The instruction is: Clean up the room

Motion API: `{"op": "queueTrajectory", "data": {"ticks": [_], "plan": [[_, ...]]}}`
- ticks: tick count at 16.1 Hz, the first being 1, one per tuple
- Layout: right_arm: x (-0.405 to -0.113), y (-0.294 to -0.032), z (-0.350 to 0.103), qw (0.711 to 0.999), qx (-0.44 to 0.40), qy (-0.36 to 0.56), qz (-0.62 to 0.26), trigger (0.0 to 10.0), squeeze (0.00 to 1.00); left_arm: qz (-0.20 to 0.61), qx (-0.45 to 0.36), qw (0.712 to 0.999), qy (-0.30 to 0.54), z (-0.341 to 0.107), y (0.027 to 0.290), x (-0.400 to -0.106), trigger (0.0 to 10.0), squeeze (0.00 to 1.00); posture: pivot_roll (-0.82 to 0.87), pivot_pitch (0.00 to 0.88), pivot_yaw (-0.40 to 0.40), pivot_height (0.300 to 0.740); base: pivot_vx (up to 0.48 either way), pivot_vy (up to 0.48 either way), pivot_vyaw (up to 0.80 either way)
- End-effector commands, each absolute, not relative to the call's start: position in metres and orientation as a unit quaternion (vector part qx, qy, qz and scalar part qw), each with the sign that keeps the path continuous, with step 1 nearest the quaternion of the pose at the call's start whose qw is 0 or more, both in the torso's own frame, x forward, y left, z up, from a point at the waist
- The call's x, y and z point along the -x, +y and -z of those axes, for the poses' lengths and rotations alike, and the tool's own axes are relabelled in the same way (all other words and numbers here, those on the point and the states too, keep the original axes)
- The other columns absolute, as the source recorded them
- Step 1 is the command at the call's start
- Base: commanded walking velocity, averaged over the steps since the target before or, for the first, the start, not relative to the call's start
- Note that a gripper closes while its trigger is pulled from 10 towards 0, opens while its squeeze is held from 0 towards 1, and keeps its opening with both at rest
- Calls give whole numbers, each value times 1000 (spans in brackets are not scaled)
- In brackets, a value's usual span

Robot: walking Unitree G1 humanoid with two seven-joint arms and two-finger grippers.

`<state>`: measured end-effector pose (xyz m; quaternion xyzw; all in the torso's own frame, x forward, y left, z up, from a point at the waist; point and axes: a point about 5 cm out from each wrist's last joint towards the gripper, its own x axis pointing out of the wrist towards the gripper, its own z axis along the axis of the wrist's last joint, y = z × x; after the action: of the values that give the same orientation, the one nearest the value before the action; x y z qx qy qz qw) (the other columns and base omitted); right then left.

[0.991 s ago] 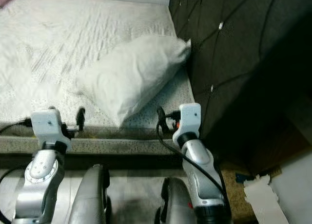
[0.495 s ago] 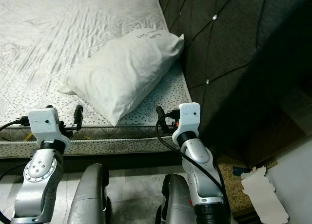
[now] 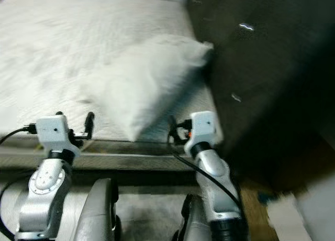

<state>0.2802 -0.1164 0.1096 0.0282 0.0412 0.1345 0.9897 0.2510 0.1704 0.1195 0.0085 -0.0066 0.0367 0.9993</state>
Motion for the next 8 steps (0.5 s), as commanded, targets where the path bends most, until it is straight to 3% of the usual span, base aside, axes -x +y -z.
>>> {"op": "queueTrajectory", "data": {"ticks": [1, 4, 8], "plan": [[-281, -120, -108, 989, -28, 46, -134, 10000, 0, -33, -6, 999, -4, -118, 169, -251, 10000, 0, 75, 48, -75, 582, 289, 0, 0], [-281, -119, -105, 988, -27, 57, -139, 10000, 0, -31, -3, 1000, 0, -117, 168, -251, 10000, 0, 74, 49, -76, 582, 271, 0, 0], [-282, -117, -103, 986, -29, 63, -149, 10000, 0, -30, -2, 1000, 4, -116, 168, -252, 10000, 0, 73, 45, -77, 582, 60, 0, 0]]}}
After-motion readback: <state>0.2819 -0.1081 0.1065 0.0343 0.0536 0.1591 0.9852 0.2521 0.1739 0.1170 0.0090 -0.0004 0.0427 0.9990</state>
